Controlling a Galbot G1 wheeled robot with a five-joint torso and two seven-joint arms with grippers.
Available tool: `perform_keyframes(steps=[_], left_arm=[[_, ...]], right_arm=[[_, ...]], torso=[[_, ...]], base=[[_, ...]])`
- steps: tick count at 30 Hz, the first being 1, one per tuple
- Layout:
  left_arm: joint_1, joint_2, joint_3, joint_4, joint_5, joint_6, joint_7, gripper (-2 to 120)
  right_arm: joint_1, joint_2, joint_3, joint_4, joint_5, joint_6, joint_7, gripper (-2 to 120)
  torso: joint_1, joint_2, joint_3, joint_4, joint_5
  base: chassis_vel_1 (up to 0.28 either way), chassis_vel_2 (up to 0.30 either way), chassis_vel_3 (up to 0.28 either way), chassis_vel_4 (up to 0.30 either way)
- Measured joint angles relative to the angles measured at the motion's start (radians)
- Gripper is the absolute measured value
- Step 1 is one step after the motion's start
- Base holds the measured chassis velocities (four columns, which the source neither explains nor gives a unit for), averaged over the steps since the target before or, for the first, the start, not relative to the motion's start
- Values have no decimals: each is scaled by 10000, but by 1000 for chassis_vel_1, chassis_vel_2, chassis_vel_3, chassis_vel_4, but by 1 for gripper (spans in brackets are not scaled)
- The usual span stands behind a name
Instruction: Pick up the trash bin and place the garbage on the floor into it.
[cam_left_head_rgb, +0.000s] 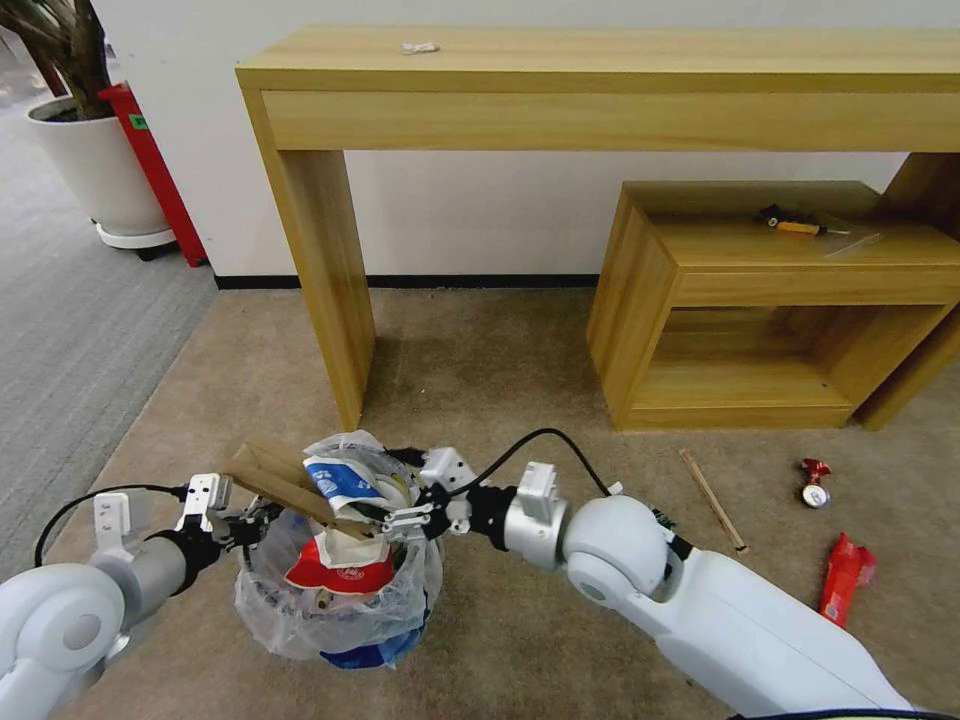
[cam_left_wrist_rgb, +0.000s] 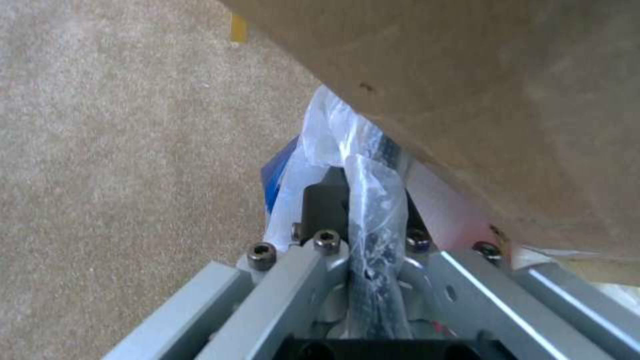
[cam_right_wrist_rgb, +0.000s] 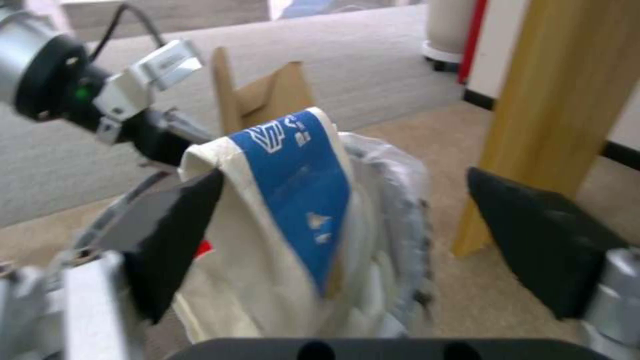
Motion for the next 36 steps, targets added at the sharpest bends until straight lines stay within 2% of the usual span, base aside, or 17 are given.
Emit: perform_keyframes(steps=[6, 11, 19, 24, 30, 36], left_arm=[[43, -148, -17, -8, -63, 0, -61, 0], [48, -185, 24, -116, -64, 0, -77, 0], [73, -246, 30, -167, -22, 0, -49, 0], [74, -339, 18, -93, 39, 0, -6, 0], [-29, -370, 54, 10, 103, 0, 129, 0], [-4, -368, 36, 17, 131, 0, 216, 0]], right_arm=[[-397, -57, 190, 16, 23, 104, 294, 100], [-263, 90, -42, -239, 16, 108, 324, 100], [970, 686, -627, -560, 3, -93, 316, 100], [1210, 270, -544, 7, 345, -191, 299, 100], [754, -300, -478, 598, 376, -221, 255, 100], [832, -285, -367, 737, 415, -214, 291, 100]], torso=[[1, 0, 0, 0, 0], [1, 0, 0, 0, 0], [0, 0, 1, 4, -2], [1, 0, 1, 0, -2], [1, 0, 1, -2, 0], [0, 0, 0, 1, 0]], base=[[0, 0, 0, 0], [0, 0, 0, 0], [0, 0, 0, 0], [0, 0, 0, 0], [0, 0, 0, 0], [0, 0, 0, 0]])
